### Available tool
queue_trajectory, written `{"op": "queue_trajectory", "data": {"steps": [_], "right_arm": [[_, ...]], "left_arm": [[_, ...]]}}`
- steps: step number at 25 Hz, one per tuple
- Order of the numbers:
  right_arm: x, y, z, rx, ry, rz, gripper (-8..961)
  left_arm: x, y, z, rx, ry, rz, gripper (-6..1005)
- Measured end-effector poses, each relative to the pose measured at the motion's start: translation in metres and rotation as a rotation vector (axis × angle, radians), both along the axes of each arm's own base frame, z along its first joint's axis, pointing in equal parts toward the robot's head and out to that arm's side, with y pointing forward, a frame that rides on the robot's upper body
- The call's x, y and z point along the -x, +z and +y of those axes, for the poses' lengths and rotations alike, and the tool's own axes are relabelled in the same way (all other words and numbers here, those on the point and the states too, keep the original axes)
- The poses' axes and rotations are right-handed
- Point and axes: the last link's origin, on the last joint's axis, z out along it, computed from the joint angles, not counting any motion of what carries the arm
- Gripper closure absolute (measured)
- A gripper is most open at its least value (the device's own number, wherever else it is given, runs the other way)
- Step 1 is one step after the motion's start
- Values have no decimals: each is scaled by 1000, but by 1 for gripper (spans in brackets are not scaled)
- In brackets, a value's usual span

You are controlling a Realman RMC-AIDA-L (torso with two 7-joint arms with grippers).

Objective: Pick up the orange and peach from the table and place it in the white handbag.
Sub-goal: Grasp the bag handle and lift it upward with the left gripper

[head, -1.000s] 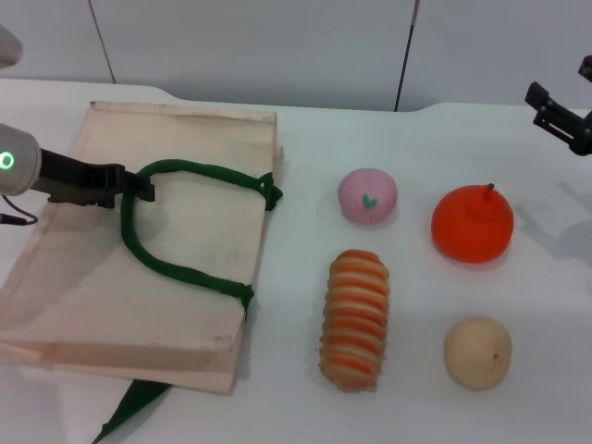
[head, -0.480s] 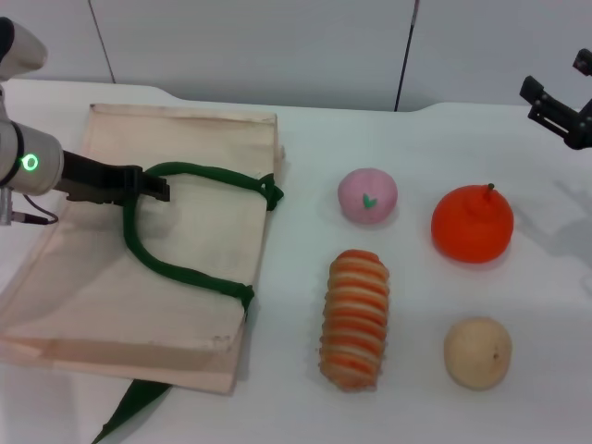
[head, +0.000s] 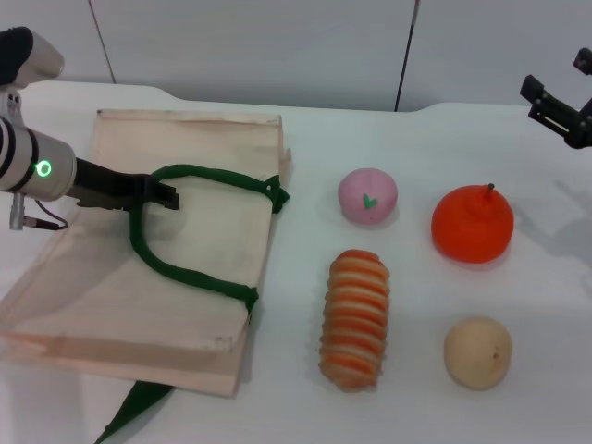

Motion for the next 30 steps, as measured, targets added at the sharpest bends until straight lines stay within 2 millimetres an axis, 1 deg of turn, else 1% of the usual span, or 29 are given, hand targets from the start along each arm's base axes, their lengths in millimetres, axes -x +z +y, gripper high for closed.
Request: {"op": "queue_trajectory", "data": {"steps": [9, 13, 25, 28, 30], "right_arm": [[0, -1, 0, 1, 2, 2, 74], [1, -1, -1, 2, 6, 5, 74], [0, -1, -2, 3, 3, 7, 74], [-1, -1, -3, 3, 0, 8, 74], [-1, -1, -3, 3, -1, 8, 74]], "left_arm": [[2, -3, -1, 18, 8, 10, 407], [-1, -8, -1, 37, 7, 5, 623], [0, -7, 0, 23, -10, 7, 710], [0, -5, 1, 0, -25, -10, 866], [-1, 0, 1, -39, -47, -49, 866]]}}
